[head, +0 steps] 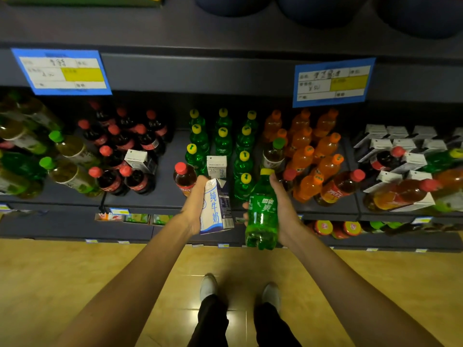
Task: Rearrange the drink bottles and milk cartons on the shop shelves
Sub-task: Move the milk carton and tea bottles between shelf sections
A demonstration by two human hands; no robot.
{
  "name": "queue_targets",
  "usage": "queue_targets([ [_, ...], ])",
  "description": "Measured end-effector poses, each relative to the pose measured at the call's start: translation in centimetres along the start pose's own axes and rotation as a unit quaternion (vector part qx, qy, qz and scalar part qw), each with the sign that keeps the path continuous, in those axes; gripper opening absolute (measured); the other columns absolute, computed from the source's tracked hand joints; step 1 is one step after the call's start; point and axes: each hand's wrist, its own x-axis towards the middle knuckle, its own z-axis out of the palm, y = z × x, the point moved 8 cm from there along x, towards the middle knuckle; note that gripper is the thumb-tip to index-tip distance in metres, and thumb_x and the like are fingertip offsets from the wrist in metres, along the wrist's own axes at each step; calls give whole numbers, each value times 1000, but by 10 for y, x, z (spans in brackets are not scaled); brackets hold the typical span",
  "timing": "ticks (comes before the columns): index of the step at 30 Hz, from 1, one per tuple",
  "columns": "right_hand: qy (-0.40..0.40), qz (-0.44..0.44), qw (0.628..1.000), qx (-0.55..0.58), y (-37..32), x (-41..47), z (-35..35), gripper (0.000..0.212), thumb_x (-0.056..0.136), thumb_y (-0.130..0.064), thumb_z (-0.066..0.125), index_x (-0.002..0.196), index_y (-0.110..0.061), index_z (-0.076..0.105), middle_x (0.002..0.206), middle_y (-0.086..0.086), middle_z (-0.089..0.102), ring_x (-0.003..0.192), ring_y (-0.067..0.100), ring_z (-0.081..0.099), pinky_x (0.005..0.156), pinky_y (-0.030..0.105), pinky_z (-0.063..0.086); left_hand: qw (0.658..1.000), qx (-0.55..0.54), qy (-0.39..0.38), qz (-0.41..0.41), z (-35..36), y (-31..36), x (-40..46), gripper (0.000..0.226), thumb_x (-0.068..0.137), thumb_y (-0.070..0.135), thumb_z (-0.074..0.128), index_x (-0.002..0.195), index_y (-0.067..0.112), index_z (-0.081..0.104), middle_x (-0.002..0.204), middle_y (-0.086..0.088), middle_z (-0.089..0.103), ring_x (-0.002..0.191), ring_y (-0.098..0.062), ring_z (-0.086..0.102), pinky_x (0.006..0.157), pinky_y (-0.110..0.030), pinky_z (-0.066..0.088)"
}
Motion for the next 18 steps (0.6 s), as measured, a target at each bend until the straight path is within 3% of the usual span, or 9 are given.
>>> queue_targets([
  [3,-19,-3,1000,-3,-3,-1,2,61,88,-64,51,101,-8,68,79,15,70,62,27,64,69,38,51,1000,8,-9,-6,-3,-3,-7,40,90,48,45,81,12,60,73,-9,58,60,-22,58,60,-30,53],
  [6,-22,-2,999,-25,-4,-2,2,51,88,-54,57,102,-6,67,80,13,69,64,28,66,70,39,54,1000,17,-5,-11,-13,-12,-12,52,94,52,43,73,12,67,67,-10,64,58,-22,61,59,-30,55],
  [10,-2,-34,996,-80,-9,-2,9,37,89,-43,64,111,-14,62,100,17,70,81,32,71,79,48,58,1000,3,16,-9,-32,-24,-23,58,83,63,57,95,7,65,88,-20,63,77,-30,61,88,-43,51],
  [12,32,-86,989,-116,-15,1,11,34,84,-42,72,107,-20,62,111,17,70,95,33,70,88,55,56,999,11,26,-17,-44,-32,-24,61,75,62,66,100,7,61,97,-24,57,80,-32,59,93,-48,47],
  [14,68,-136,971,-183,-20,5,14,30,78,-47,77,98,-30,64,109,4,69,104,24,66,93,48,54,999,7,30,-23,-57,-38,-25,54,73,57,68,91,7,59,90,-21,56,75,-30,59,85,-44,46],
  [16,81,-169,947,-261,-24,8,23,22,82,-46,74,95,-36,60,102,-15,59,96,7,58,90,36,51,999,-1,24,-28,-58,-39,-36,43,77,52,63,80,10,57,77,-15,58,66,-26,58,70,-38,48],
  [18,99,-207,910,-345,-32,16,29,31,82,-46,75,103,-32,59,104,-14,60,92,3,57,86,29,49,999,-10,20,-35,-64,-42,-39,38,84,48,54,72,12,56,67,-11,58,57,-23,58,62,-33,48],
])
